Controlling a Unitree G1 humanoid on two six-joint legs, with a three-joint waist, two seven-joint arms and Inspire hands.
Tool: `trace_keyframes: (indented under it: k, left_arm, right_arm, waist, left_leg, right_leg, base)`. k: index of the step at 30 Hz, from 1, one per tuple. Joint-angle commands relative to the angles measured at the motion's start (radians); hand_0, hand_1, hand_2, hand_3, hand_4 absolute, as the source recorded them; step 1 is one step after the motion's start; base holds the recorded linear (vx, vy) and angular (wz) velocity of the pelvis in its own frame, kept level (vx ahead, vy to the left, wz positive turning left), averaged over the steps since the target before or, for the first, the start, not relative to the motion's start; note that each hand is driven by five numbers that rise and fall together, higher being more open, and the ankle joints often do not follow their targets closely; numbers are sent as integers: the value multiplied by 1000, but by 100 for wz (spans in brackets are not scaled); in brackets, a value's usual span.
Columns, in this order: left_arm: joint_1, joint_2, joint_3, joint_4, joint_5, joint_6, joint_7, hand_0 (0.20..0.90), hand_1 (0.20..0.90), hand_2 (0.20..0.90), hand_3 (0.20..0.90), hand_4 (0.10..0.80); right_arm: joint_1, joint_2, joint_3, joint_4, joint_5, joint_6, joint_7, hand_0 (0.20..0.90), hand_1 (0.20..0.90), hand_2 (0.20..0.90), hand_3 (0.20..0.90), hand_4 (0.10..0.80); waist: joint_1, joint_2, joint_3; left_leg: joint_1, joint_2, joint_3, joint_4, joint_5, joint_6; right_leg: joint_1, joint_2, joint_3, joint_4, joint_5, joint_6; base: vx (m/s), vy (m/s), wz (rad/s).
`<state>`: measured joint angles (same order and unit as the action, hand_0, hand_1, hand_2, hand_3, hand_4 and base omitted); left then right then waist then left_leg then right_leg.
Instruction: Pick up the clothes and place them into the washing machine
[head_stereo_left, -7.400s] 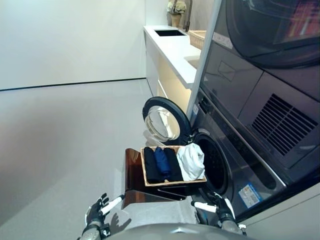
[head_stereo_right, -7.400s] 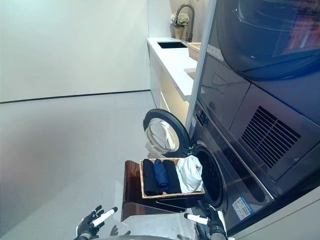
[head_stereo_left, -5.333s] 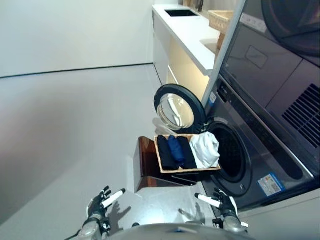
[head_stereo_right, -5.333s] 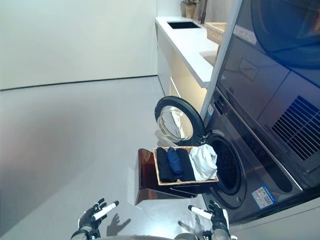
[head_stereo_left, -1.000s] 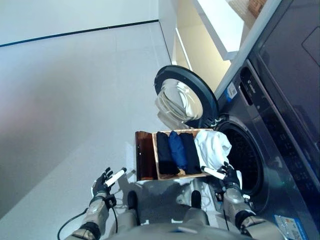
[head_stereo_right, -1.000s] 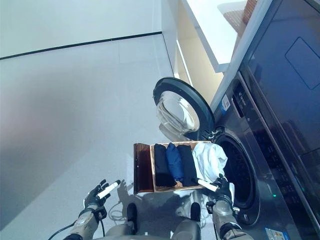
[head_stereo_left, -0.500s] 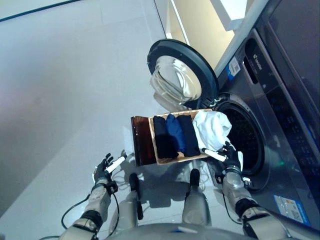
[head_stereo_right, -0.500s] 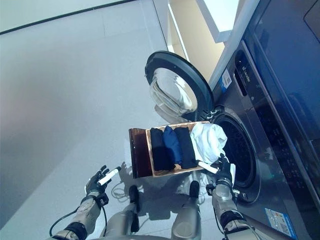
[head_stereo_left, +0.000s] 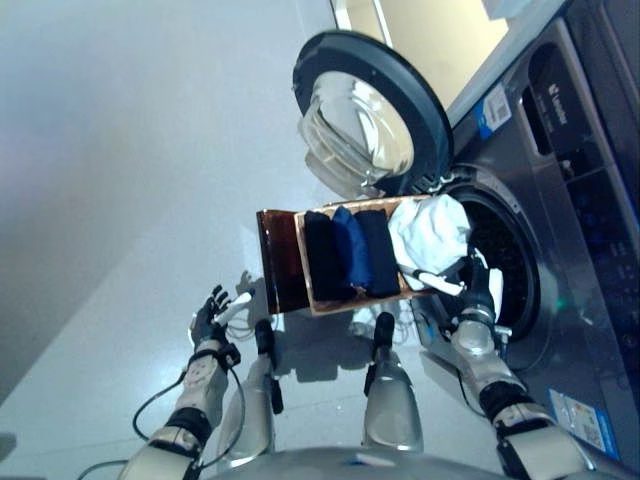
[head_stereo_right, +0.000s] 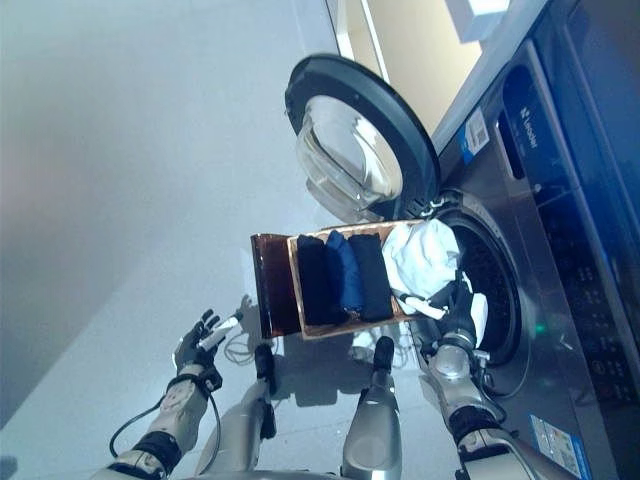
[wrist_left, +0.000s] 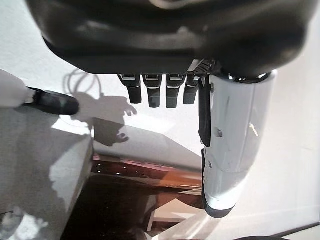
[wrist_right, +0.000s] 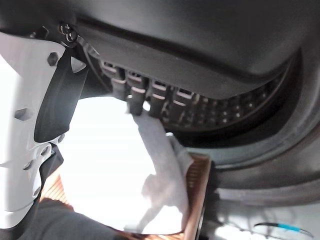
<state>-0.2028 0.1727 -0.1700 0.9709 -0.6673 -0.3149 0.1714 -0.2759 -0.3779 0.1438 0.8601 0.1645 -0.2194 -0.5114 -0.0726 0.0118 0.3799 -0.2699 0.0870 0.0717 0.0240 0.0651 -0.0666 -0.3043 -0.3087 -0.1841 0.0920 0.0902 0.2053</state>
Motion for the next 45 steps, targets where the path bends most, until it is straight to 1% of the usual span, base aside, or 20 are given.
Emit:
trace_keyframes:
  k: [1,4,8,12,13,15,16,21,28,30,33,38,41,42,45]
  left_arm:
    - [24,41,24,-36,2,-68,16,900,900,900,900,800]
    - [8,49,19,-30,4,-69,18,900,900,900,900,800]
    - [20,46,26,-29,1,-64,19,900,900,900,900,800]
    - [25,42,28,2,1,-63,14,900,900,900,900,800]
    - [31,39,33,6,5,-63,12,900,900,900,900,800]
    - [34,38,36,17,7,-62,11,900,900,900,900,800]
    - [38,39,48,34,9,-61,11,900,900,900,900,800]
    - [46,46,73,47,16,-61,12,900,900,900,900,800]
    - [53,47,92,45,26,-58,18,900,900,900,900,800]
    - [60,48,98,35,31,-56,16,900,900,900,900,800]
    - [61,48,101,38,32,-56,15,900,900,900,900,800]
    - [50,49,96,53,38,-56,11,900,900,900,900,800]
    - [41,48,80,55,34,-56,0,900,900,900,900,800]
    - [41,48,80,55,34,-56,0,900,900,900,900,800]
    - [27,51,48,58,31,-57,-13,900,900,900,900,800]
  right_arm:
    - [-46,-71,-28,-81,-59,-78,-64,900,900,900,900,800]
    - [-103,-88,-22,-13,-44,-70,-84,900,900,900,900,800]
    - [-98,-76,-22,-29,-28,-71,-76,900,900,900,900,800]
    - [-54,-48,-17,-38,-22,-74,-60,900,900,900,900,800]
    - [-13,-25,-9,-48,-25,-74,-47,900,900,900,900,800]
    - [3,-15,-10,-46,-24,-74,-43,900,900,900,900,800]
    - [38,6,-9,-49,-15,-78,-27,900,900,900,900,800]
    - [101,32,-3,-103,-19,-77,-3,900,900,900,900,800]
    - [153,30,-10,-206,-66,-69,-4,900,900,900,900,800]
    - [168,8,-16,-268,-117,-61,-11,900,900,900,900,800]
    - [170,1,-23,-282,-134,-60,-13,900,900,900,900,800]
    - [117,-15,-14,-210,-146,-49,-14,900,900,900,900,800]
    - [54,-25,8,-95,-114,-48,4,900,900,900,900,800]
    - [54,-25,9,-95,-114,-48,4,900,900,900,900,800]
    - [-28,-46,45,58,-94,-33,15,900,900,900,900,800]
  waist:
    - [1,-39,-61]
    - [3,-33,-58]
    - [2,-35,-59]
    - [2,-43,-73]
    - [-3,-48,-88]
    - [-4,-51,-93]
    - [-11,-55,-107]
    - [-28,-66,-132]
    - [-42,-74,-154]
    - [-44,-79,-164]
    - [-42,-81,-169]
    - [-31,-84,-173]
    - [-16,-81,-171]
    - [-17,-81,-171]
    - [6,-76,-153]
  left_leg:
    - [-39,64,-68,243,-170,-72]
    - [-58,60,-68,243,-165,-77]
    - [-41,61,-63,203,-145,-81]
    - [-4,65,-56,152,-130,-83]
    - [20,68,-50,131,-125,-84]
    - [37,70,-47,117,-123,-84]
    - [61,70,-43,100,-121,-83]
    - [119,72,-25,70,-121,-84]
    - [182,76,-2,42,-125,-82]
    - [204,77,9,37,-129,-80]
    - [213,76,10,38,-133,-79]
    - [211,71,6,44,-138,-77]
    - [197,67,-3,47,-136,-76]
    - [197,67,-3,47,-136,-76]
    - [157,59,-24,60,-129,-78]
  right_leg:
    - [-116,-83,59,122,95,21]
    - [-127,-91,59,115,104,23]
    - [-111,-87,53,83,122,25]
    - [-79,-83,46,44,139,29]
    - [-59,-81,45,26,154,33]
    - [-47,-80,43,18,157,34]
    - [-30,-77,46,8,165,37]
    - [5,-69,54,-10,169,41]
    - [34,-60,68,-20,170,45]
    - [47,-57,73,-23,169,47]
    - [52,-57,76,-21,170,48]
    - [59,-60,71,-27,168,48]
    - [55,-65,58,-32,166,47]
    - [55,-66,58,-32,166,47]
    - [47,-75,43,-32,163,44]
  base:
    - [5,-2,4]
    - [-4,2,1]
    - [9,13,6]
    - [42,15,2]
    - [55,22,-6]
    - [59,21,-6]
    - [68,26,-7]
    - [51,27,-13]
    - [30,24,-15]
    - [39,20,-4]
    - [18,5,-12]
    - [4,0,-2]
    - [0,0,0]
    - [-25,-11,6]
    - [-52,-23,14]
